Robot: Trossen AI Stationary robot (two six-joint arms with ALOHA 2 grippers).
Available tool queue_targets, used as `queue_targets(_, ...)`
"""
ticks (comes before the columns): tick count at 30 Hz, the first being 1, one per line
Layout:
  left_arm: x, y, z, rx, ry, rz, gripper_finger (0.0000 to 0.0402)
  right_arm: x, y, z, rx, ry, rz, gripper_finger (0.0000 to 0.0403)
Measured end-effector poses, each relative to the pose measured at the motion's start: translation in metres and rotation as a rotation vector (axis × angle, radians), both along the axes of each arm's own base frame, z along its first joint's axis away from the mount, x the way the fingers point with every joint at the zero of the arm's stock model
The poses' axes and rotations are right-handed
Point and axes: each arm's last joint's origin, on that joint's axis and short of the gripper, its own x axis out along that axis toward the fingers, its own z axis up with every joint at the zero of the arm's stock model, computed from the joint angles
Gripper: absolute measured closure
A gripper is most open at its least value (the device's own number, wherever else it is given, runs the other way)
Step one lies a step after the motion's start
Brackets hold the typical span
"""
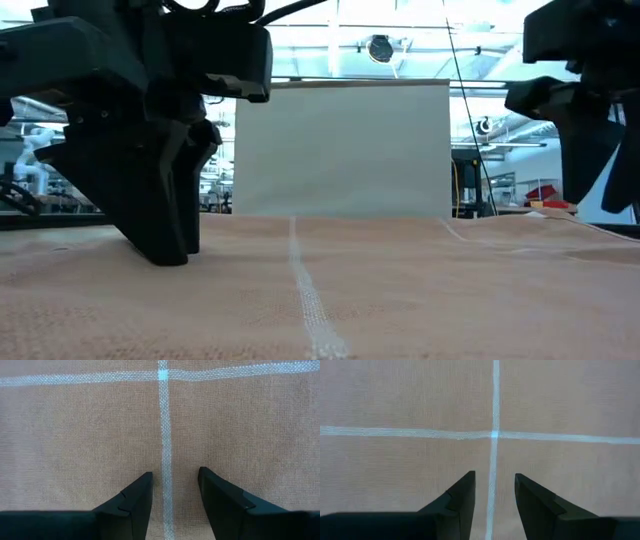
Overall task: Fold towel
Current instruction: Fold the brown towel with white checkered lines
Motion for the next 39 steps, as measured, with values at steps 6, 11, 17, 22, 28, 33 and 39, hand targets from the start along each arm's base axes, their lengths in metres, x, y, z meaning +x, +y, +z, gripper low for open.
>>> queue_targets(6, 0.001, 0.002, 0.000, -0.008, 0.007, -0.022, 0.0232, -0.002, -0.006, -0.014, 0.042, 0.045, 0.013, 0.0277)
queue_targets(11, 0.002, 0.001, -0.001, -0.023, 0.009, -0.049, 0.0232, -0.005, -0.015, -0.028, 0.060, 0.063, -0.013, 0.0277)
queue_targets(17, 0.003, 0.003, -0.001, -0.035, 0.015, -0.058, 0.0232, -0.002, -0.021, -0.037, 0.151, 0.033, -0.011, 0.0277)
queue_targets(22, 0.006, 0.008, -0.002, -0.034, 0.019, -0.061, 0.0233, -0.003, -0.024, -0.039, 0.151, 0.038, -0.017, 0.0277)
queue_targets(28, 0.007, 0.008, -0.002, -0.025, 0.016, -0.093, 0.0279, -0.003, -0.024, -0.040, 0.141, 0.038, -0.011, 0.0308)
queue_targets(33, 0.007, 0.009, -0.002, -0.016, 0.017, -0.108, 0.0348, -0.003, -0.024, -0.040, 0.127, 0.037, 0.010, 0.0377)
queue_targets(39, 0.006, 0.009, -0.003, -0.007, 0.022, -0.134, 0.0395, -0.003, -0.024, -0.040, 0.121, 0.039, 0.033, 0.0398)
